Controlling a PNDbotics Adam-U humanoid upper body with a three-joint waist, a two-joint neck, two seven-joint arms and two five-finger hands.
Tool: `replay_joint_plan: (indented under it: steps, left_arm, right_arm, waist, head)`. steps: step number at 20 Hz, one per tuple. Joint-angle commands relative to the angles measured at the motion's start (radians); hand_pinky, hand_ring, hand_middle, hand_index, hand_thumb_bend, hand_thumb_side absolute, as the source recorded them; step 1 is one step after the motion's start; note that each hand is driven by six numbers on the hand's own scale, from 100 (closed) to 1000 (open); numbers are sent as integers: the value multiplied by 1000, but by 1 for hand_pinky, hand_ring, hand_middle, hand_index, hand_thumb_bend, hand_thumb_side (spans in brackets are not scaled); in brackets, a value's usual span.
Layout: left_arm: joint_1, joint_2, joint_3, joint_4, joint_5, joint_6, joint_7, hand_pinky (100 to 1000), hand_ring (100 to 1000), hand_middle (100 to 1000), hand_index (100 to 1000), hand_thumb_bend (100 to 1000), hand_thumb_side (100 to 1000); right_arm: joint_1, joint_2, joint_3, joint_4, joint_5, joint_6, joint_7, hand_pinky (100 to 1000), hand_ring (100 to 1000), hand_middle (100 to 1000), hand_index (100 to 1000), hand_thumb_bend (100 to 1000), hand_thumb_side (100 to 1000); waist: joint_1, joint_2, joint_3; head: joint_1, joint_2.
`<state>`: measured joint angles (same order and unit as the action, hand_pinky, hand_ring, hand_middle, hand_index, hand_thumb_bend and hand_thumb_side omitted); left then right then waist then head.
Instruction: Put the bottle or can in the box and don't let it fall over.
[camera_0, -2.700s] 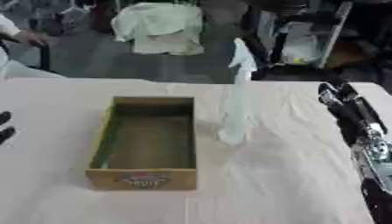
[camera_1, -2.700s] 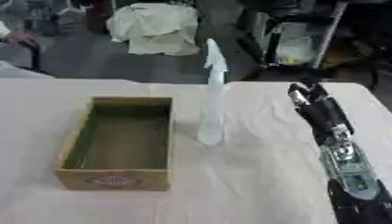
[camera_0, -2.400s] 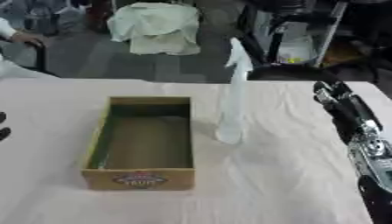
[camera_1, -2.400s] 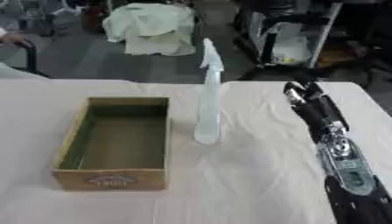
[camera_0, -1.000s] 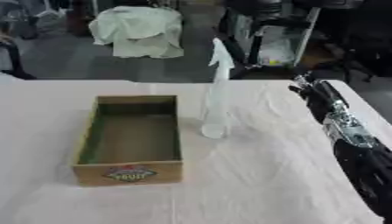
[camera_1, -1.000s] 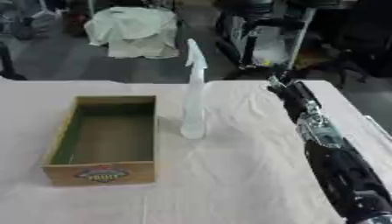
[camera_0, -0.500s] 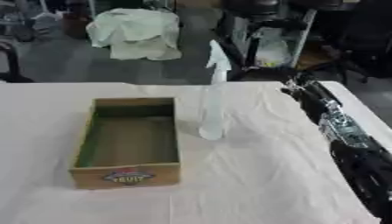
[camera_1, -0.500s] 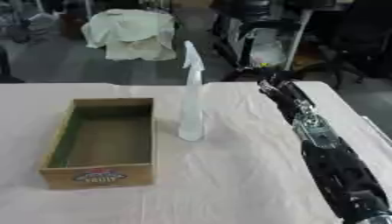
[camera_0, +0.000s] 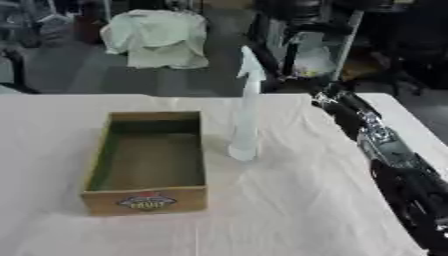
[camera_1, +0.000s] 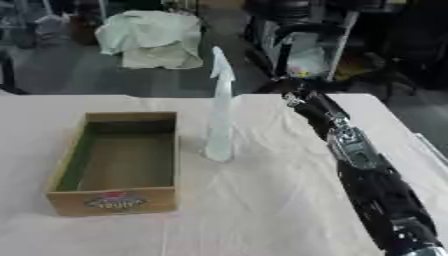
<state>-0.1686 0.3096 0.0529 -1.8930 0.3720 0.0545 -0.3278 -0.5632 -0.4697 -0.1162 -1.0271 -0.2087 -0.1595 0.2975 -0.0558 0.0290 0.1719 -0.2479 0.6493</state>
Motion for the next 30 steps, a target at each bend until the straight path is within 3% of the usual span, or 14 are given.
replay_joint_plan:
  steps: [1, 21, 30]
  left_arm:
    - [-11, 19, 1, -13, 0, -2, -4, 1000, 1000, 1000, 829, 100, 797]
    - [-16, 17, 0, -13, 1, 0, -6, 1000, 1000, 1000, 829, 100, 797]
    - [-17, 16, -1, -13, 0, -1, -7, 1000, 1000, 1000, 829, 100, 797]
  right_arm:
    - [-21, -15, -2, -31, 10, 11, 0, 971, 1000, 1000, 1000, 100, 470]
    - [-19, 30, 23, -82, 12, 55, 44, 987, 1000, 1000, 1000, 100, 470]
    - [-21, 54, 25, -98, 22, 39, 90, 998, 1000, 1000, 1000, 100, 470]
  waist:
    - [4, -8, 0]
    - [4, -6, 3]
    - [5, -3, 3]
  head:
    - [10, 8]
    - [-21, -12]
    - [-16, -9]
